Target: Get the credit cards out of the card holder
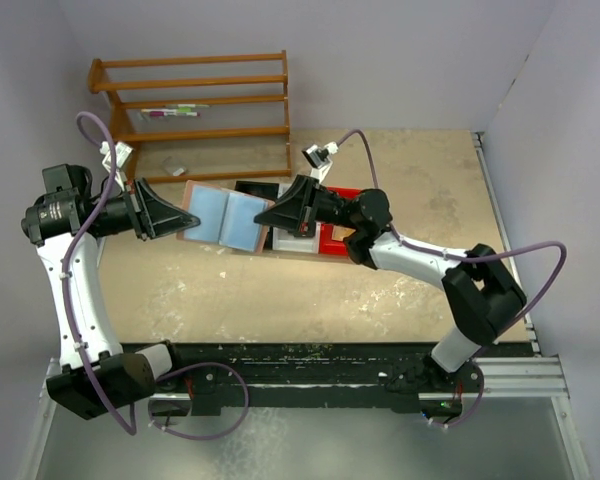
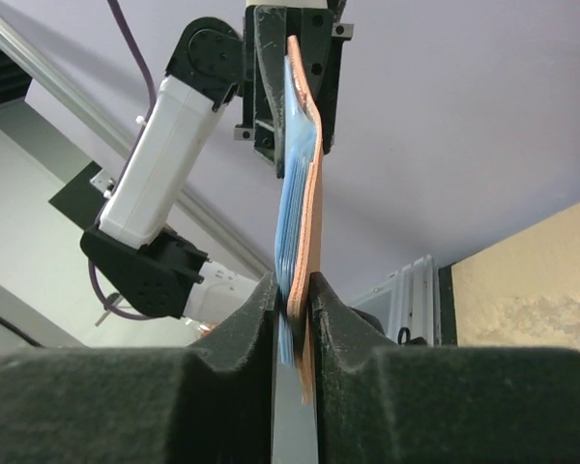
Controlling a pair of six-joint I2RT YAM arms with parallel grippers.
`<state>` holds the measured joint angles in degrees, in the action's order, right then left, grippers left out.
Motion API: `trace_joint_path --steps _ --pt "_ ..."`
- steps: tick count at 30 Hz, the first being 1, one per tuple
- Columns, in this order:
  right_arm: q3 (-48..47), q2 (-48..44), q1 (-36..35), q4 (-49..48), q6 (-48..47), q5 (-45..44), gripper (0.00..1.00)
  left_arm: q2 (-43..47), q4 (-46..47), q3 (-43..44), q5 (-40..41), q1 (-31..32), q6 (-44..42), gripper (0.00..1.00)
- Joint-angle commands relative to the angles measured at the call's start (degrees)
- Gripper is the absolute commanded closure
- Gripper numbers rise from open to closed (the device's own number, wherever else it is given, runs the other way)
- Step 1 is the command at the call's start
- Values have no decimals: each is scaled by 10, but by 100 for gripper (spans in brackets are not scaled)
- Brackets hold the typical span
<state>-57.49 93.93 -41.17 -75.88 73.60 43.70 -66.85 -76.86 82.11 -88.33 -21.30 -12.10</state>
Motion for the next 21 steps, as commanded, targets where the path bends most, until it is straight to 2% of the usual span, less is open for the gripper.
trace_joint_path --steps 1,4,9,12,18,21 --pt "20 -46 -8 -46 12 27 80 -8 -4 0 -127 2 -35 100" --pt "30 -54 -8 -42 7 26 71 -9 -6 10 -133 2 -35 100" --pt "37 -58 -8 -47 6 23 64 -7 -7 21 -140 2 -24 100" --pt "34 -61 -8 -35 -2 7 64 -5 -7 27 -143 2 -19 100" --pt "29 -66 -8 12 -29 -7 71 -1 -4 33 -145 2 -7 100" --pt "29 -72 -8 35 -49 -19 81 1 -4 35 -146 2 -4 100"
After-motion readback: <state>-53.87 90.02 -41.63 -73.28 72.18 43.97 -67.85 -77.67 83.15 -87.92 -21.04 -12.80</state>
